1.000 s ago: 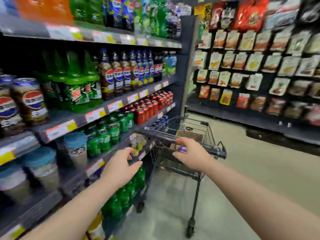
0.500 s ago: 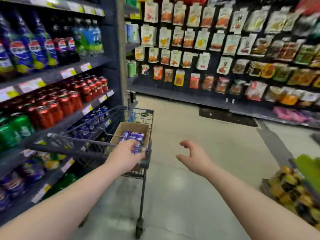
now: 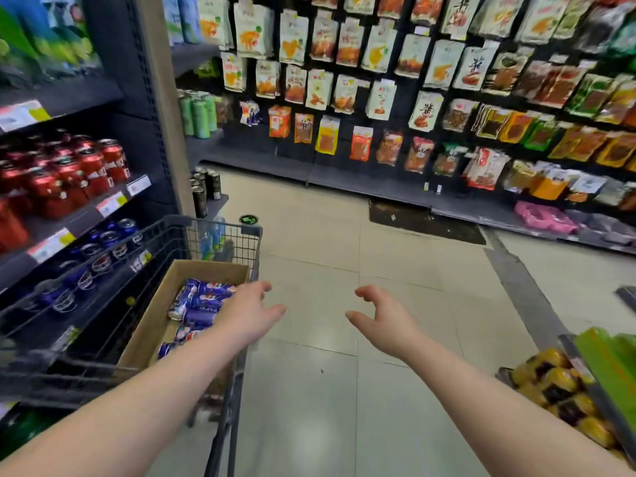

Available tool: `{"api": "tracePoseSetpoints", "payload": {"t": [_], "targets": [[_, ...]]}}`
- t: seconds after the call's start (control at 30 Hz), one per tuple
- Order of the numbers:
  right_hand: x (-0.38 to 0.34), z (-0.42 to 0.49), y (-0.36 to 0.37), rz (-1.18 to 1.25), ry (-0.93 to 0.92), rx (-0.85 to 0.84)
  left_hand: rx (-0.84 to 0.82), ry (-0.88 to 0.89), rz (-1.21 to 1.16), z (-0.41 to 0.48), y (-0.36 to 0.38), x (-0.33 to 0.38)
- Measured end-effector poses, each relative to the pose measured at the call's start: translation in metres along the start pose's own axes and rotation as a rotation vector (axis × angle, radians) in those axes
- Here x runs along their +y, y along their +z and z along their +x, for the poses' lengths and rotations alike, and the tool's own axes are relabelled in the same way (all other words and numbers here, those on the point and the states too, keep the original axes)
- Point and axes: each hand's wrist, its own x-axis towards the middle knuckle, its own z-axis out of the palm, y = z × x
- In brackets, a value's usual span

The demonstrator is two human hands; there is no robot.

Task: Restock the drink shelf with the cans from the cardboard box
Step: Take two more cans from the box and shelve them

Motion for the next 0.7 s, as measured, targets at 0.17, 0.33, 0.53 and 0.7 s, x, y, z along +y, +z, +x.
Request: {"api": "tracePoseSetpoints", "payload": {"t": [0.17,0.33,0.53,0.7], "targets": [[0.011,0.081,-0.004,-0.028,-0.006,-0.095,-0.032,-0.066,-0.015,0.059,0.014,-0.004],[0.017,0.178,0.001,-0.056,-0.104,-0.202,0.066,-0.296,-0.027,0.103,0.015,-0.035],[0.017,0.29,-0.007,-0.126,-0.313,-0.317,0.218,-0.554,-0.074,0.144,0.028,-0.058],[-0.009,0.359,0.015,-0.172,-0.44,-0.438,0.292,-0.748,-0.13,0.154,0.033,-0.051]]}}
